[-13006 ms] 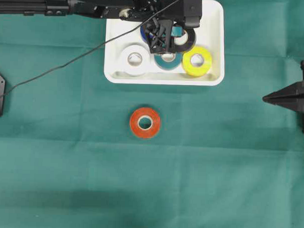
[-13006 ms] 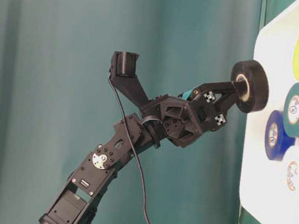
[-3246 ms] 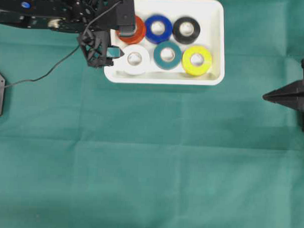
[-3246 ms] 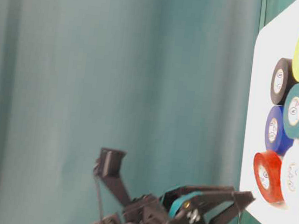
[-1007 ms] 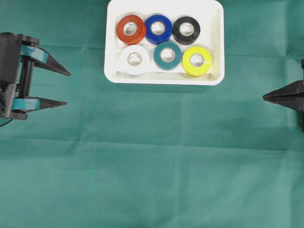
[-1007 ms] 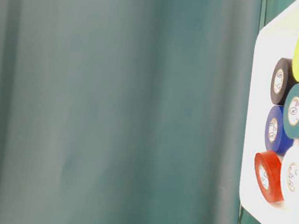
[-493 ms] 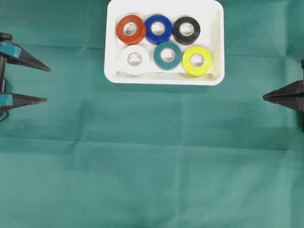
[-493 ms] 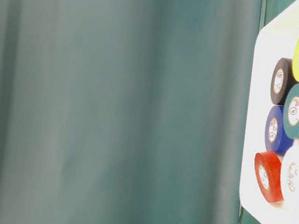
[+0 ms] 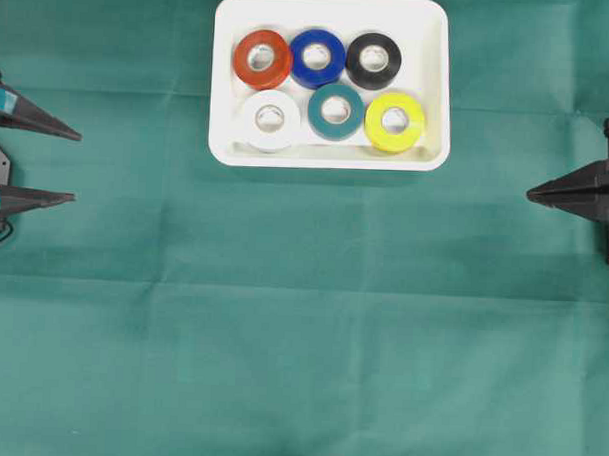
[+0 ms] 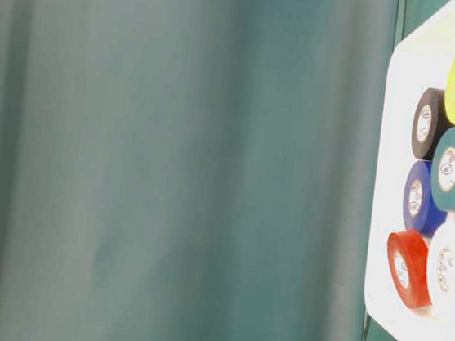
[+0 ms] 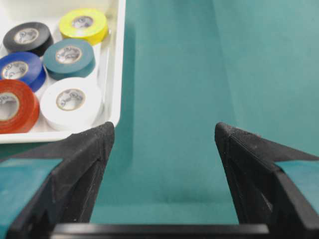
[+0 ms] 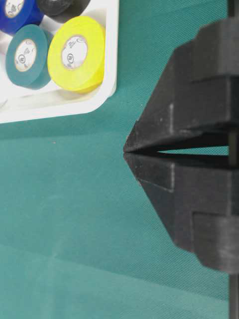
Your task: Put the tape into the white case with the left arm.
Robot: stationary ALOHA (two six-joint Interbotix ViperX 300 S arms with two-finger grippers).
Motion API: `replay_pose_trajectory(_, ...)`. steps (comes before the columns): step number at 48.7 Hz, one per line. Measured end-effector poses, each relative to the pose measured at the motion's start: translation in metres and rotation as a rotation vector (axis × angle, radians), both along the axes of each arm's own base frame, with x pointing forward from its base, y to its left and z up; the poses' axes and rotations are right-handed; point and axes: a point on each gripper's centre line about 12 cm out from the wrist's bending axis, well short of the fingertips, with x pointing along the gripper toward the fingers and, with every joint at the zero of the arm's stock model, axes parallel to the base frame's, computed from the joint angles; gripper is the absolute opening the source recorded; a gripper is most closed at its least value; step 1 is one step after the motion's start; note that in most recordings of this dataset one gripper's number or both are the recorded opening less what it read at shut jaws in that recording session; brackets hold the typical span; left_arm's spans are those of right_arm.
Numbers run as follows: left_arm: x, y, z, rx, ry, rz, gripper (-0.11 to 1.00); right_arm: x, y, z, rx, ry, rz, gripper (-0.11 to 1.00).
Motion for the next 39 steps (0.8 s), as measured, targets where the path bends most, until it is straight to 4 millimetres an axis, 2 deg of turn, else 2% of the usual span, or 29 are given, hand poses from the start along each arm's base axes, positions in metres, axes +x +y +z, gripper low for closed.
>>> replay_pose_trajectory(39, -0.012, 0.000, -0.019, 0.004, -0.074, 0.000, 0.82, 0.000, 0.000, 0.000, 0.000, 0.000, 0.000, -0.09)
